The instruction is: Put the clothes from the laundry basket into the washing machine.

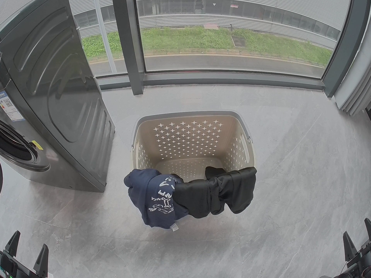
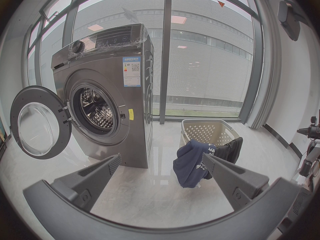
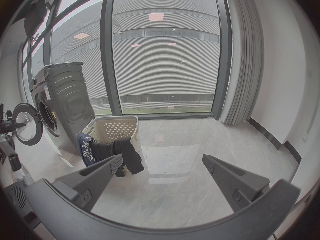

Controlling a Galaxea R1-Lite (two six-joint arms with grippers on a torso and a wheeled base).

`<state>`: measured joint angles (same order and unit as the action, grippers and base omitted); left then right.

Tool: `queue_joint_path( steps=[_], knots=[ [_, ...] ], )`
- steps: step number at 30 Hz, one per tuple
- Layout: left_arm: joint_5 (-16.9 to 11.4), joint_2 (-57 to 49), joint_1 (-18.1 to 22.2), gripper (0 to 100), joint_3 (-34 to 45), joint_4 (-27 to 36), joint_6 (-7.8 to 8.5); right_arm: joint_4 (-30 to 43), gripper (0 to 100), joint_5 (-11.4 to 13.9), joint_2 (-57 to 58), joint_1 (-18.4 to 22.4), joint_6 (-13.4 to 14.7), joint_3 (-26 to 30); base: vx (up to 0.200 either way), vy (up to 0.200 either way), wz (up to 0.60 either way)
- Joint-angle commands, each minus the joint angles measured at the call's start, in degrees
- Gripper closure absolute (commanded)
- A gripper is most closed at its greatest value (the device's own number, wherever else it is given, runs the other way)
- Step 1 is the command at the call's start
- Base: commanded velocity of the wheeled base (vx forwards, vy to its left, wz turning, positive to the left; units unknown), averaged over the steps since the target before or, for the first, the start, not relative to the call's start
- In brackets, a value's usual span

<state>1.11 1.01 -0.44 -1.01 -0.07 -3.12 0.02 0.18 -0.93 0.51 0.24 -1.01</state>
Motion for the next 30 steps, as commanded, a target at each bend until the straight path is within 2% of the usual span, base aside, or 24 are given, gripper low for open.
queue_joint_path(
  steps=[1, 3, 4, 5, 8, 11, 12, 13, 15, 17, 19, 29, 30],
  knots=[
    [0.03, -0.13, 0.0, 0, 0.92, -0.01, -0.04, -3.28, 0, 0.17, -0.57, -0.07, 0.99, -7.95, 0.0, 0.0, 0.0],
    [0.03, -0.13, 0.0, 0, 0.92, -0.01, -0.04, -2.31, 0, 0.08, -7.42, -0.86, 3.62, -14.11, 0.0, 0.0, 0.0],
    [0.03, -0.13, 0.0, 0, 0.92, -0.01, -0.04, -2.13, 0, 0.08, -7.86, -0.86, 3.71, -14.28, 0.0, 0.0, 0.0],
    [0.03, -0.13, 0.0, 0, 0.92, -0.01, -0.04, -1.34, 0, 1.14, -12.78, -1.04, 4.06, -15.34, 0.0, 0.0, 0.0],
    [0.03, -0.13, 0.09, 0, 0.92, -0.01, -0.13, -2.84, 0, 2.72, -21.93, -1.65, 5.21, -13.93, 0.0, 0.0, 0.0],
    [0.03, -0.31, 0.26, 0, 0.92, -0.01, -0.13, -12.42, 0, 3.51, -35.2, -2.09, 8.37, -13.14, 0.0, 0.0, 0.0],
    [0.03, -0.31, 0.26, 0, 0.92, -0.01, -0.13, -12.42, 0, 3.51, -35.2, -2.09, 8.37, -13.14, 0.0, 0.0, 0.0],
    [0.03, -0.31, 0.26, 0, 0.92, -0.01, -0.13, -18.31, 0, 3.68, -41.7, -2.71, 8.37, -11.82, 0.0, 0.0, 0.0],
    [0.03, -0.31, 0.18, 0, 0.92, -0.01, -0.13, -20.85, 0, 3.68, -45.04, -3.85, 8.28, -10.77, 0.0, 0.0, 0.0],
    [0.03, -0.22, 0.18, 0, 0.92, -0.01, -0.13, -24.81, 0, 3.24, -51.54, -7.81, 8.46, -9.62, 0.0, 0.0, 0.0],
    [0.03, -0.31, 0.18, 0, 0.92, -0.01, -0.13, -26.48, 0, 2.98, -55.24, -9.3, 8.98, -9.71, 0.0, 0.0, 0.0],
    [0.03, -0.22, 0.18, 0, 0.92, -0.01, -0.13, -34.92, 0, 2.98, -68.07, -10.44, 8.9, -10.77, 0.0, 0.0, 0.0],
    [0.03, -0.22, 0.18, 0, 0.92, -0.01, -0.13, -37.82, 0, 2.98, -72.02, -10.8, 9.07, -10.68, 0.0, 0.0, 0.0]
  ],
)
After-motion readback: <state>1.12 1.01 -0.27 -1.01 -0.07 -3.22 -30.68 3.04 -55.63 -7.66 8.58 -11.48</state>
